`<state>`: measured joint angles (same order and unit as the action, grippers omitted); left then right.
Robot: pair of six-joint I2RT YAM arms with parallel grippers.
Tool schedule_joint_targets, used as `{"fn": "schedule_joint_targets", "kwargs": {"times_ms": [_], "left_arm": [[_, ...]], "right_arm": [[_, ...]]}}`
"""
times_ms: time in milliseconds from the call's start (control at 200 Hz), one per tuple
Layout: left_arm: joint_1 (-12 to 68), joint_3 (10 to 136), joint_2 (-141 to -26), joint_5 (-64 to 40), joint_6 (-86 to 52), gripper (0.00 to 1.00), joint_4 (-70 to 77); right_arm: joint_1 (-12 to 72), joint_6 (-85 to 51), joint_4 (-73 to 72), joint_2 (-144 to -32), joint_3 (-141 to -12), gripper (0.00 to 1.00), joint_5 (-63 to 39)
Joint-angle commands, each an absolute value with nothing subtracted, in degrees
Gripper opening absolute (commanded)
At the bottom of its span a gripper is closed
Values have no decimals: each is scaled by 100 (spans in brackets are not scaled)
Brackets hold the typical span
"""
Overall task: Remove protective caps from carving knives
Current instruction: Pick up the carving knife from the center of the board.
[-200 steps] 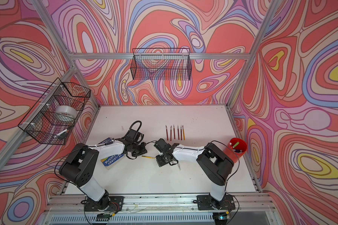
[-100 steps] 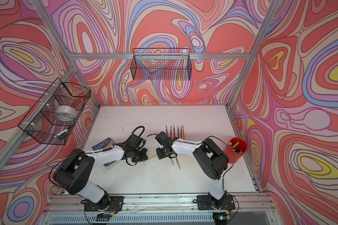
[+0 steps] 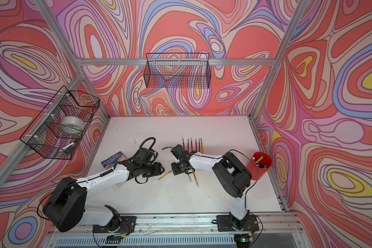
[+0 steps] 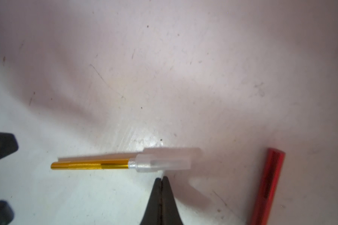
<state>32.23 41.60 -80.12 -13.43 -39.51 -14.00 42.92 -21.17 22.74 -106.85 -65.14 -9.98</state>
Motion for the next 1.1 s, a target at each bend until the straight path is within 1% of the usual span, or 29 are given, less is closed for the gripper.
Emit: {"fn": "schedule_joint_targets", "kwargs": {"times_ms": [0, 160, 315, 566, 661, 721, 811, 1052, 1097], "left_arm": [[3287, 4128, -8182, -1244, -3589, 67, -1239], [3508, 4266, -8530, -1158, -3325, 67, -1171], [3845, 4411, -8725, -960, -3085, 68, -1134], [3994, 4806, -9296, -458, -2843, 69, -1459], [4049, 5045, -9553, -350, -2732, 67, -1652], [4099, 5188, -9689, -319, -2672, 62, -1736], [4196, 5412, -9844, -201, -2570, 48, -1906], [4311, 5564, -10035, -154, -2544, 26, -2142], [4321, 5547, -10028, -175, -2557, 21, -2152]], "right_arm": [[4044, -2371, 2181, -10252, -6335, 0, -1444], [3797, -2499, 2228, -9767, -6207, 0, -1747], [3557, -2496, 2396, -9575, -6226, 0, -2154], [3460, -2421, 2529, -9458, -6232, 0, -2241], [3438, -2419, 2531, -9384, -6181, 0, -2241], [3421, -2424, 2530, -9345, -6145, 0, -2241], [3388, -2422, 2522, -9283, -6084, 0, -2237], [3279, -2400, 2522, -9209, -6021, 1, -2276], [3257, -2402, 2523, -9208, -6021, 1, -2298]]}}
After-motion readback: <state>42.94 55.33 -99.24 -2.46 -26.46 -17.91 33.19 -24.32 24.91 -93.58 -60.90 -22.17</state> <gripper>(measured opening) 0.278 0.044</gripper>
